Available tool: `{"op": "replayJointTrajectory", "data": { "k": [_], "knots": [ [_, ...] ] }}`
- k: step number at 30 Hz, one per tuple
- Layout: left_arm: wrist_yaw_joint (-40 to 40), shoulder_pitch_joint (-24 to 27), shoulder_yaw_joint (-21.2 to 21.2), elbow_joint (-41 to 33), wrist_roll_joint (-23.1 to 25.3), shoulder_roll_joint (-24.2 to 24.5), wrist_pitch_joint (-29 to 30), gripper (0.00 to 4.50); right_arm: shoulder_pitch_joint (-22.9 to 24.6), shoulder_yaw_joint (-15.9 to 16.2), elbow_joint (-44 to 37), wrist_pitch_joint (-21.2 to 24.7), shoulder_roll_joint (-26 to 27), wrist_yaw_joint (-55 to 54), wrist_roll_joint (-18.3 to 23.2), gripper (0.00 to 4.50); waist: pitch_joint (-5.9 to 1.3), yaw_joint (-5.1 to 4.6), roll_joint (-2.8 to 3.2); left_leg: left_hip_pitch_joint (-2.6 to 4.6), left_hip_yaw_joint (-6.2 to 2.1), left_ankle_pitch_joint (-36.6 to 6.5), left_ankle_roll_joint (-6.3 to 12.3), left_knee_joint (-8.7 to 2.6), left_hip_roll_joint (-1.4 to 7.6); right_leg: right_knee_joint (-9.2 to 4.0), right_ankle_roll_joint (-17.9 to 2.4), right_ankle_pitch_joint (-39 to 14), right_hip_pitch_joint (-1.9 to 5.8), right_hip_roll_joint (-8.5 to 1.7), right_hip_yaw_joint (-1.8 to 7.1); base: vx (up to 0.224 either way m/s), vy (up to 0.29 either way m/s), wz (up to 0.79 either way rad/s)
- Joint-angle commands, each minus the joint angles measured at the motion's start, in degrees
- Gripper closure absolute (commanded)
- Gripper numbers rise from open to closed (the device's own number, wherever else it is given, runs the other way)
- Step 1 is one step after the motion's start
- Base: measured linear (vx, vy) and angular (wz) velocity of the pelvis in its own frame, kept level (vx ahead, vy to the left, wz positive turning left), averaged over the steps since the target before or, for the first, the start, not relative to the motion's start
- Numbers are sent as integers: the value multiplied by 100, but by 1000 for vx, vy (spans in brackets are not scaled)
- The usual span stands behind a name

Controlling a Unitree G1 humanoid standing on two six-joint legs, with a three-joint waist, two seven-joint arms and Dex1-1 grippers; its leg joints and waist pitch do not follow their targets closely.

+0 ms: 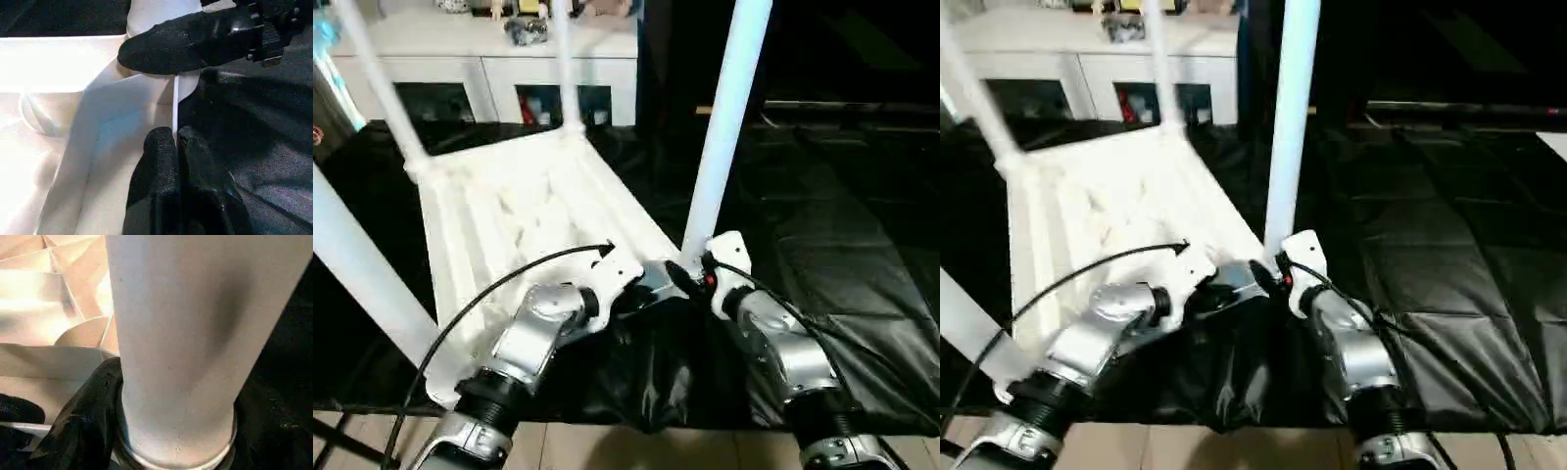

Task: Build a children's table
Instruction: Rotate leg to tighten

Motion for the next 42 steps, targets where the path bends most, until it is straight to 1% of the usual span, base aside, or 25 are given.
{"op": "replayJointTrajectory", "data": {
  "k": [1,2,3,4,7,8,9,10,12,13,15,19,20,21,23,24,25,28,32,33,37,39,40,41,42],
  "knots": [
    [-180,1,-427,-56,-231,-364,-245,450,-16,586,-57,-5,393,547,161,147,-268,-6,-120,-15,-11,-1880,118,-399,33,-552,-573,-2781,174,-188,119,0,0,0],
    [-258,2,-394,-58,-231,-291,-284,450,-21,551,-72,-25,313,625,179,147,-266,-11,-111,-26,-13,-1872,113,-404,35,-551,-572,-2771,175,-188,117,0,0,0],
    [-457,9,-358,-46,-242,-131,-446,450,-18,491,-132,-19,135,789,206,124,-273,-7,-109,-14,-13,-1891,124,-400,37,-558,-567,-2775,169,-188,116,0,0,0],
    [-583,18,-341,-49,-268,-46,-502,450,-14,471,-180,-7,31,893,226,107,-278,-10,-145,-23,-11,-1848,150,-398,43,-542,-589,-2685,176,-189,121,0,0,0],
    [-860,31,-310,-72,-339,144,-597,450,-7,447,-280,4,-232,1186,278,102,-278,6,-129,-31,-7,-1769,188,-401,54,-517,-691,-2424,186,-190,123,0,0,0],
    [-983,38,-291,-93,-382,220,-614,450,-7,448,-310,4,-347,1315,288,91,-286,5,-183,-35,11,-1719,222,-391,58,-504,-724,-2322,191,-183,126,0,0,0],
    [-1066,41,-261,-102,-414,285,-621,450,-2,464,-340,-20,-460,1486,306,76,-286,29,-157,-30,9,-1653,241,-387,64,-486,-780,-2249,191,-196,131,0,0,0],
    [-1185,36,-238,-87,-434,388,-706,450,16,513,-401,-50,-624,1744,321,60,-286,35,-163,-26,19,-1643,260,-380,69,-491,-798,-2232,181,-198,135,0,0,0],
    [-1438,23,-200,-40,-464,594,-857,450,89,654,-572,-151,-949,2359,370,60,-304,95,-173,-25,25,-1497,299,-366,86,-449,-828,-2035,201,-204,136,0,0,0],
    [-1523,17,-188,-17,-470,660,-910,450,113,690,-626,-179,-1044,2559,403,60,-300,99,-156,-21,29,-1465,313,-368,95,-448,-865,-1953,178,-201,141,0,0,0],
    [-1925,-6,-150,10,-576,889,-970,450,123,762,-721,-212,-1325,3163,500,60,-300,110,-171,-49,31,-1377,350,-358,95,-404,-989,-1692,210,-194,133,0,0,0],
    [-2267,-27,-200,0,-663,1030,-1014,450,125,906,-800,-196,-1549,3668,586,60,-294,115,-153,-44,24,-1392,310,-367,107,-384,-1101,-1598,213,-201,129,0,0,0],
    [-2372,-55,-226,19,-681,1064,-1016,450,120,961,-821,-183,-1623,3825,615,60,-295,116,-166,-42,30,-1400,315,-363,105,-385,-1112,-1584,215,-197,128,0,0,0],
    [-2459,-84,-251,37,-693,1090,-1034,450,111,1004,-830,-172,-1675,3946,637,77,-295,130,-168,-28,32,-1420,330,-359,114,-382,-1132,-1566,212,-199,134,0,0,0],
    [-2577,-148,-266,79,-736,1098,-1054,450,96,1054,-837,-175,-1733,4100,667,87,-294,148,-174,-35,40,-1371,342,-353,109,-374,-1155,-1523,215,-202,140,0,0,0],
    [-2619,-167,-269,93,-759,1095,-1062,450,96,1066,-845,-179,-1752,4152,679,104,-298,166,-159,-31,43,-1339,336,-348,107,-373,-1163,-1498,217,-202,140,0,0,0],
    [-2684,-201,-285,131,-766,1101,-1083,450,91,1094,-858,-176,-1781,4241,673,104,-303,173,-143,-28,42,-1313,329,-344,109,-363,-1175,-1451,218,-201,141,0,0,0],
    [-2789,-251,-319,203,-767,1101,-1119,450,100,1125,-889,-168,-1814,4353,655,139,-315,196,-149,-22,53,-1255,336,-327,109,-343,-1265,-1226,226,-196,140,0,0,0],
    [-2900,-308,-350,319,-741,1086,-1166,450,163,1155,-977,-126,-1842,4368,697,161,-319,203,-142,-21,53,-1223,336,-325,111,-330,-1320,-1153,237,-198,135,0,0,0],
    [-2900,-308,-350,319,-741,1086,-1166,450,163,1155,-977,-126,-1842,4368,697,172,-316,203,-144,-20,51,-1251,330,-329,114,-334,-1319,-1184,238,-199,135,0,0,0],
    [-2816,-307,-322,363,-702,1053,-1190,450,281,1151,-1050,-40,-1777,4358,744,176,-311,207,-155,-20,50,-1299,318,-333,115,-347,-1268,-1331,237,-204,137,0,0,0],
    [-2616,-275,-288,370,-649,1018,-1233,450,332,1076,-1073,16,-1650,4221,805,177,-305,203,-150,-14,51,-1341,304,-338,120,-360,-1243,-1407,226,-207,140,0,0,0],
    [-2161,-234,-214,353,-541,906,-1161,450,364,956,-1049,93,-1431,3783,794,178,-301,193,-157,-19,48,-1369,272,-345,120,-367,-1214,-1475,226,-209,144,0,0,0],
    [-1981,-210,-172,323,-532,829,-1079,450,354,904,-986,112,-1320,3487,727,178,-284,188,-155,-12,47,-1433,243,-356,120,-386,-1191,-1582,210,-210,146,0,0,0],
    [-1981,-210,-172,323,-532,829,-1079,450,354,904,-986,112,-1320,3487,727,178,-284,169,-168,-17,34,-1513,174,-367,101,-400,-1116,-1815,226,-217,137,0,0,0]
  ]
}}
